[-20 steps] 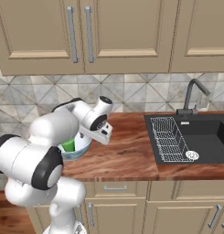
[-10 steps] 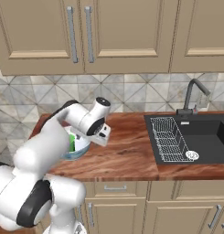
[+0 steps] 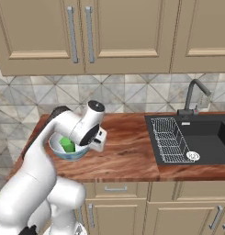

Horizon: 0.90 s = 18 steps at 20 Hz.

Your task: Place the cup inside the bowl on the dining table and move the bowl to any counter.

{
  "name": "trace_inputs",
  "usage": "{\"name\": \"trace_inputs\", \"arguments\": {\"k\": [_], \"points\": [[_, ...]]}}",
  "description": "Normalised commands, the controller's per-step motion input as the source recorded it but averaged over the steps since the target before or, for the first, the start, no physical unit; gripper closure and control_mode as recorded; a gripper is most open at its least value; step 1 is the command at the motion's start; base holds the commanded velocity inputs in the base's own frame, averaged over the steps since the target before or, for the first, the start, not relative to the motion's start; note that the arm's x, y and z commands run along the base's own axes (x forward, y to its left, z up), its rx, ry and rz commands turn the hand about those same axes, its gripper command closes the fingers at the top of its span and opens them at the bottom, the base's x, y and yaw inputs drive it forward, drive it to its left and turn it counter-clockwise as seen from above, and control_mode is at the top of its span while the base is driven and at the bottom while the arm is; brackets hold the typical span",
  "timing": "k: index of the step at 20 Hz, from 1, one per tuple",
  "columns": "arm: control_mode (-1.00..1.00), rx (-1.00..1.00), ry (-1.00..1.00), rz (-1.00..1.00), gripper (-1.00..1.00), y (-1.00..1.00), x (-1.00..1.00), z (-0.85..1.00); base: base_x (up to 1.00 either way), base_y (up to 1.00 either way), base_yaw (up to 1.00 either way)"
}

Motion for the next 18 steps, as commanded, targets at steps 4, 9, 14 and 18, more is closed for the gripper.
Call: {"name": "trace_inputs", "arguments": {"k": [4, 9, 14, 18], "points": [[-1.0, 0.0, -0.04, 0.0, -1.0, 0.0, -0.48, 0.34, 0.0, 0.0, 0.0], [-1.0, 0.0, -0.04, 0.0, -1.0, 0.0, -0.53, 0.36, 0.0, 0.0, 0.0], [-1.0, 0.0, -0.04, 0.0, -1.0, 0.0, -0.5, 0.43, 0.0, 0.0, 0.0], [-1.0, 0.0, -0.04, 0.0, -1.0, 0.0, -0.46, 0.35, 0.0, 0.0, 0.0]]}}
